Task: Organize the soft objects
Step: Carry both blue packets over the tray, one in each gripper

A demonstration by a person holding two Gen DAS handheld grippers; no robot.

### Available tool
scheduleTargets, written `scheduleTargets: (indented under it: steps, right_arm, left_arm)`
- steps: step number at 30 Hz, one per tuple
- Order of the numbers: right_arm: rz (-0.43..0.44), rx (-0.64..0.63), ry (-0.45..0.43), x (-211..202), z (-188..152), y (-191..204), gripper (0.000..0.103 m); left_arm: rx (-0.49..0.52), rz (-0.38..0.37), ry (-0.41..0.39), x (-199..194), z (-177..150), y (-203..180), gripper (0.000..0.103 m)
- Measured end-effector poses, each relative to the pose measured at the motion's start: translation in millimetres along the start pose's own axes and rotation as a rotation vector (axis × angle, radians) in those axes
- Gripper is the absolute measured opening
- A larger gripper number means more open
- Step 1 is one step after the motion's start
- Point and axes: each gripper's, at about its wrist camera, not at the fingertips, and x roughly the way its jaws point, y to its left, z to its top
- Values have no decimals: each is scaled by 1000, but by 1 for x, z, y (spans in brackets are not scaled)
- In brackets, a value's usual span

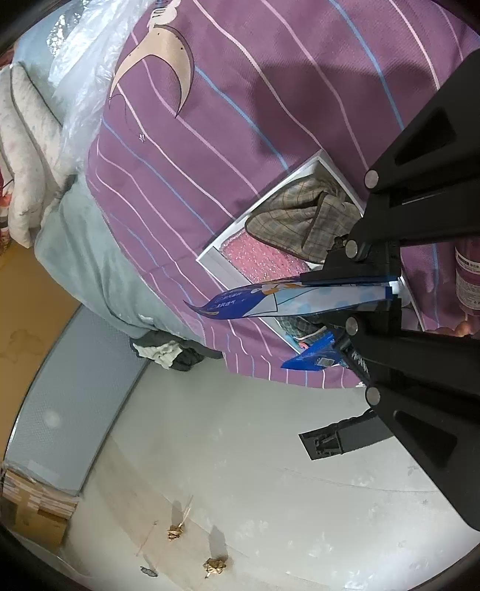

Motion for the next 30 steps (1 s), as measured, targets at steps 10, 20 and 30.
scheduleTargets:
  steps: [10, 20, 30]
  right_arm:
    - [33, 20, -28, -11, 4, -7, 2]
    - [34, 15, -24, -10, 4, -6, 2]
    - [35, 9, -16, -6, 4, -4, 2]
  left_arm:
    - [-7, -63, 17, 5, -1, -4, 90]
    - [-6, 30, -77, -28, 1, -2, 90]
    - [-47, -33, -178, -38, -4, 4, 94]
